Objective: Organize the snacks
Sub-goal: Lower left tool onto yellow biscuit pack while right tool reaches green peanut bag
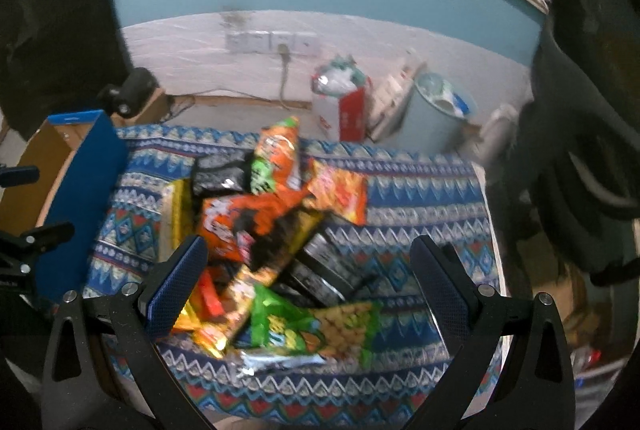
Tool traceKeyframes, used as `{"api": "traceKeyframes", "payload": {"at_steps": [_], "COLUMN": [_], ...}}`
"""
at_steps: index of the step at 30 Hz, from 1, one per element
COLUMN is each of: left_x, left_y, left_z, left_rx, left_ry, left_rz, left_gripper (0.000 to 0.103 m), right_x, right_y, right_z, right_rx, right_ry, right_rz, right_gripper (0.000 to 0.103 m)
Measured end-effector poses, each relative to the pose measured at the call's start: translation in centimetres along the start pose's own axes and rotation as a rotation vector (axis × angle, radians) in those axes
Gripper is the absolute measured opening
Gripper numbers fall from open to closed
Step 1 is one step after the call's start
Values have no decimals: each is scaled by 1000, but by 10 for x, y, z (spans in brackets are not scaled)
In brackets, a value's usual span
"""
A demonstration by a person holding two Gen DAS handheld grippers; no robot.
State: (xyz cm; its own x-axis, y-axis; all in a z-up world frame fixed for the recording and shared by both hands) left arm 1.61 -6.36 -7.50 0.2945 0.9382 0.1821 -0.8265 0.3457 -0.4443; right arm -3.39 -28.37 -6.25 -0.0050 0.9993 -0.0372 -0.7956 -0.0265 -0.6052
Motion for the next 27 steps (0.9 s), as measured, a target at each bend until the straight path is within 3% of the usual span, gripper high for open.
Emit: {"api": "traceKeyframes", "payload": {"at_steps": [12,27], "left_x": [-26,-26], "left_y": [7,20], "left_z": [-33,-75], "left_rx": [80,187], "left_ry": [6,26], "left_rz": [-28,16], "left_gripper": [93,93], "right_x": [-31,-37], "right_y": [56,96], "right_z": [-36,-91], "right_rx": [169,352], "right_ry": [-16,-148], "right_rz": [-199,-463], "right_gripper": [99,99]}}
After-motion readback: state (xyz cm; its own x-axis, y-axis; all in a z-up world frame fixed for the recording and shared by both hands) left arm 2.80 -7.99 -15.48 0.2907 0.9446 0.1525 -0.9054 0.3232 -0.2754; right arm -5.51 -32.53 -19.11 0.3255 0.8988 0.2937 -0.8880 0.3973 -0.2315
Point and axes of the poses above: each gripper's, at about its wrist camera, not at the fingertips, and z roughly against the way its jaws point, x to its left, y to its underside, the point moved 3 cm from there along -z, roughly the way its jaws point, and after that the axes turned 4 degrees about -y, right-handed, at the moved point
